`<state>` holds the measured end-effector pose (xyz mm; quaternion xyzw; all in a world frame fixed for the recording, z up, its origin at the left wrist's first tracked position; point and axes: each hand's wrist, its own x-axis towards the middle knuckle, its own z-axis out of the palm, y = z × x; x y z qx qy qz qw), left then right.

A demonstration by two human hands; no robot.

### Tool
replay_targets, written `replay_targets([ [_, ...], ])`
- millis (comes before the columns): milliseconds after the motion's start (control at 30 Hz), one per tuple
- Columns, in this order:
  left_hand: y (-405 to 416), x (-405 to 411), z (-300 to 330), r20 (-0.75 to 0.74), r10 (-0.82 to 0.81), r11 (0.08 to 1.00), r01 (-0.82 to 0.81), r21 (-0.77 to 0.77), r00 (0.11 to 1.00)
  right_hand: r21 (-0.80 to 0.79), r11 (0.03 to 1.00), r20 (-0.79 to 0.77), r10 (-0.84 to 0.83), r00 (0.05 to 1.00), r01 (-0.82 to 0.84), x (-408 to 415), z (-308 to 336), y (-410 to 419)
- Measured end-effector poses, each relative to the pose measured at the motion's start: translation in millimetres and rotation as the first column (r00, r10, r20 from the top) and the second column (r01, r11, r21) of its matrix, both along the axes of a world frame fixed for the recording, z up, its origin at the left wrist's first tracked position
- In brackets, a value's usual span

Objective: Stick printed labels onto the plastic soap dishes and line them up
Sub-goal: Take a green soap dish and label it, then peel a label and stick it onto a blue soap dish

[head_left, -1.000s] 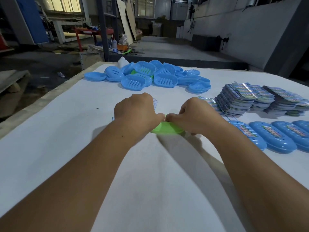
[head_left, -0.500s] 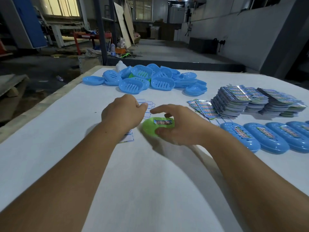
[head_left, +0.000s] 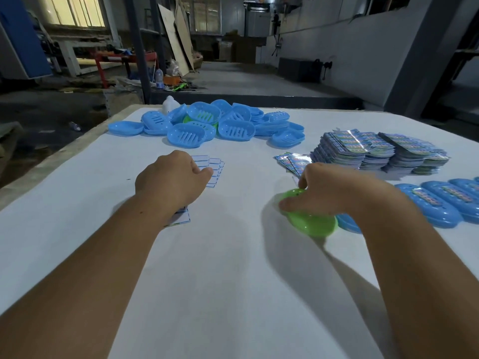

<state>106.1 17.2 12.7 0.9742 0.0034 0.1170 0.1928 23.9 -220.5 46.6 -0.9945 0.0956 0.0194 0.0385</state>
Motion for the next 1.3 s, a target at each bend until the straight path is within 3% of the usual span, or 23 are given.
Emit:
replay_targets([
  [533, 13.8, 9.5, -0.6, -0.001, 0.044, 0.999, -0.044, 0.023, 0.999, -0.035, 0.999, 0.008, -0.005, 1.0, 0.005, 5.9, 1.3, -23.3],
  [633, 14.9, 11.8, -4.8, 0.019, 0.061, 0.998, -0.061, 0.006, 0.998, 0.035, 0.999, 0.058, 0.02, 0.998, -0.022, 11.5, -2.2, -17.1],
  [833, 1.0, 41.1, -6.2, 0.209, 0.046, 0.997, -0.033, -0.065, 0.977, 0.12, 0.982, 0.184, 0.123, 0.975, -0.147, 21.7, -19.2, 10.1],
  [967, -11.3, 85.8, 4.8, 0.226, -0.007, 0.999, -0.002, 0.038, 0.974, 0.139, 0.97, 0.278, 0.156, 0.948, -0.2, 26.3, -28.0, 17.8],
  [1100, -26.1, 118.8, 10.9, 0.142, 0.032, 0.982, -0.057, 0.182, 0.989, 0.163, 0.962, 0.383, 0.144, 0.913, -0.22, 28.0, -30.4, 14.4],
  [1300, -26.7, 137.0, 2.1, 0.05, 0.087, 0.979, -0.094, 0.179, 0.995, 0.194, 0.95, 0.426, 0.143, 0.893, -0.245, 29.0, -33.1, 12.4],
])
